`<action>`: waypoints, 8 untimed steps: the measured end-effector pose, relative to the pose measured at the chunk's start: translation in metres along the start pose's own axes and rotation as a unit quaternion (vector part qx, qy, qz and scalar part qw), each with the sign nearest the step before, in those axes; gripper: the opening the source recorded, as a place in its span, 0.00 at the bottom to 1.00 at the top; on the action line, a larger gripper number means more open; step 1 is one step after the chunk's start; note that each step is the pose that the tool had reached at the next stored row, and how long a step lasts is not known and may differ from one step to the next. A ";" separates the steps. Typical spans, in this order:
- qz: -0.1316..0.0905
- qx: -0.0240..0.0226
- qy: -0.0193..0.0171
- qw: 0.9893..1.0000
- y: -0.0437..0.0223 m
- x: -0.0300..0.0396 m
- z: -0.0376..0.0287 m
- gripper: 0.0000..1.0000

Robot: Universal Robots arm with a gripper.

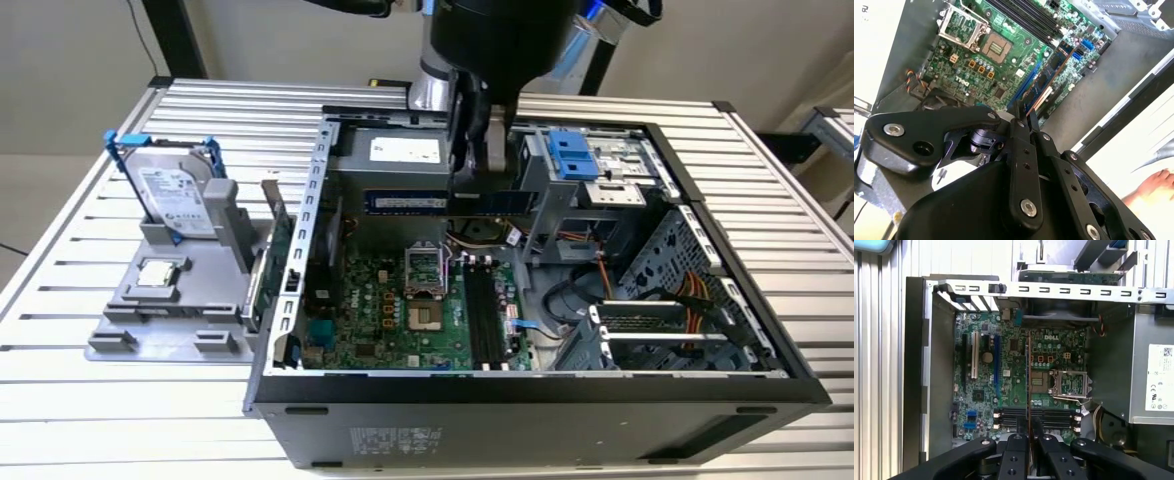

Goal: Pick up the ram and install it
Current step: 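Pick up the ram and move it above insertion slot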

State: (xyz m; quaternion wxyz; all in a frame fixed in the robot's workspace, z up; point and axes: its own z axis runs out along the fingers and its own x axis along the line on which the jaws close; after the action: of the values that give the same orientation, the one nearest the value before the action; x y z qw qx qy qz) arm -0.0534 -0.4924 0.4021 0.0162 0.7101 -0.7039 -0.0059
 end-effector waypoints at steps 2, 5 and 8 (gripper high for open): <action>0.000 0.000 0.000 1.000 -0.0014 0.0000 -0.0001 0.00; 0.000 0.000 0.000 1.000 -0.0031 0.0000 -0.0002 0.00; 0.000 0.000 0.000 1.000 -0.0043 0.0000 -0.0002 0.00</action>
State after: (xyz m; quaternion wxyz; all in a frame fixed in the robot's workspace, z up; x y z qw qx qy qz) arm -0.0490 -0.4924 0.4021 0.0163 0.7101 -0.7039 -0.0059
